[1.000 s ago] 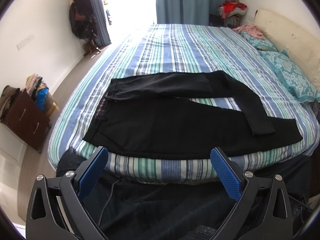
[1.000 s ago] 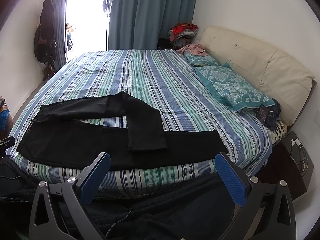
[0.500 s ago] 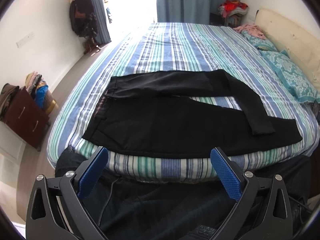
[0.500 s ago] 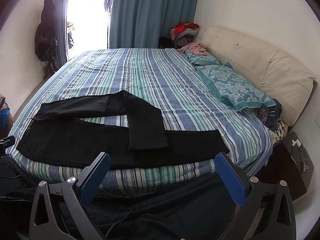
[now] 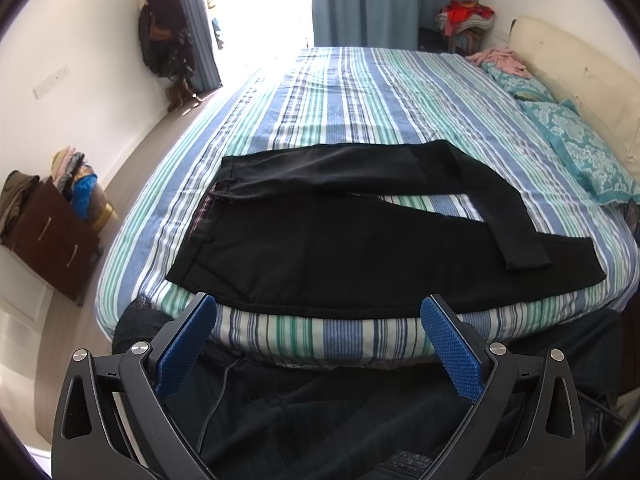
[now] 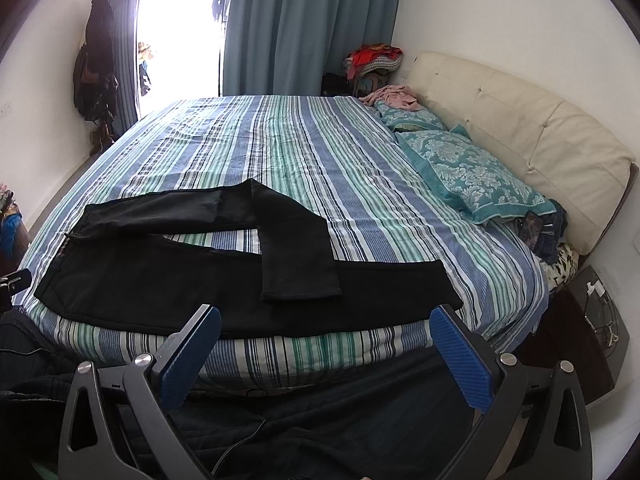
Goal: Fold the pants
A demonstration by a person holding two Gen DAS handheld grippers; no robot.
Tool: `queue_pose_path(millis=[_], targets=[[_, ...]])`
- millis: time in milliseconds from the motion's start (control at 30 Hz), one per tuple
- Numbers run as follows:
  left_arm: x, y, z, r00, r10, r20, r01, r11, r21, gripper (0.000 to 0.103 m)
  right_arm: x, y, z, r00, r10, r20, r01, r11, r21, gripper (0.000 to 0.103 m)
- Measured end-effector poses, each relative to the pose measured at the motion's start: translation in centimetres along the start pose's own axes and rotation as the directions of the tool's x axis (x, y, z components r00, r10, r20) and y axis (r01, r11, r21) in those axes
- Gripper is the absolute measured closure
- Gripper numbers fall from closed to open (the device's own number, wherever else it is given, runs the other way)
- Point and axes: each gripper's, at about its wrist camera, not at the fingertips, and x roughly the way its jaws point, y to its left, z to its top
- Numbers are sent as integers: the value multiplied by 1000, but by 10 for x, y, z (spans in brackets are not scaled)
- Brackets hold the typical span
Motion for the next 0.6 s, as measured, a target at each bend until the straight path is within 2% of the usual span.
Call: queue_pose_path(millis=[600], targets=[[0, 1, 0, 1000, -2, 0, 2, 1000, -2, 1, 1, 2, 2, 1000, 5, -7, -5, 1000, -3, 0]])
